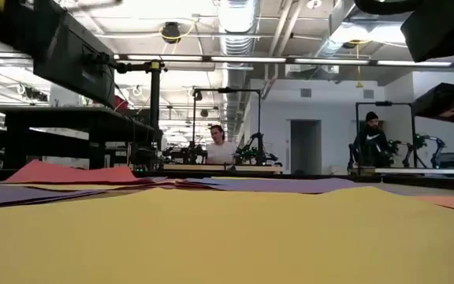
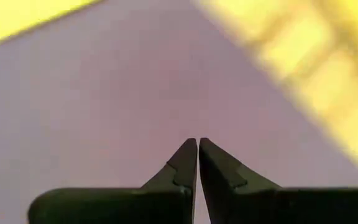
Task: Organize paper
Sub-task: Adjust the stacked papers
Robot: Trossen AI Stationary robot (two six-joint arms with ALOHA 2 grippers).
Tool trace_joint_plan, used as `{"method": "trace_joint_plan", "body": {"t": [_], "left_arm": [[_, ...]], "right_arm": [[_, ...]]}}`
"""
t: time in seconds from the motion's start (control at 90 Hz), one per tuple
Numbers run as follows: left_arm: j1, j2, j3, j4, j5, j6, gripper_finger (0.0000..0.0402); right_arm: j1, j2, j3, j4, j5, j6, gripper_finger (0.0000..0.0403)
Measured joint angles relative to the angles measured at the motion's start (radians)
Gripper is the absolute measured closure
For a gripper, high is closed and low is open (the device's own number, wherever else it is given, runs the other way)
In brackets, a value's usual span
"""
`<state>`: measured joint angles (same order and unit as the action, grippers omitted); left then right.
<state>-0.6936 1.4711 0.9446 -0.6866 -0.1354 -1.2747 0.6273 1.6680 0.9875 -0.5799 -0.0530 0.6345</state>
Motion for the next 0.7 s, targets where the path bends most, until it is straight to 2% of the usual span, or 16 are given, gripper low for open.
{"method": "trace_joint_plan", "body": {"t": [0.122,0.222,0.344,0.456,0.544,0.7], "left_arm": [[0.01,0.03,0.012,0.317,-0.038,0.23,0.0402],[0.029,0.12,0.014,0.451,0.056,0.323,0.0402],[0.04,0.254,0.099,0.414,0.157,0.364,0.0402],[0.04,0.365,0.225,0.405,0.161,0.473,0.0402],[0.041,0.453,0.327,0.332,0.167,0.552,0.0402],[0.043,0.544,0.425,0.278,0.22,0.604,0.0402]], "right_arm": [[0.011,-0.001,0.01,0.02,0.0,-0.04,0.0403],[0.027,-0.001,0.01,0.02,-0.001,-0.063,0.0403],[0.059,-0.001,0.01,0.024,-0.001,-0.058,0.0403],[0.091,0.002,0.01,0.066,-0.001,-0.058,0.0403],[0.107,0.006,0.01,0.106,-0.003,-0.088,0.0403],[0.108,0.006,0.01,0.169,-0.019,-0.186,0.0403]]}}
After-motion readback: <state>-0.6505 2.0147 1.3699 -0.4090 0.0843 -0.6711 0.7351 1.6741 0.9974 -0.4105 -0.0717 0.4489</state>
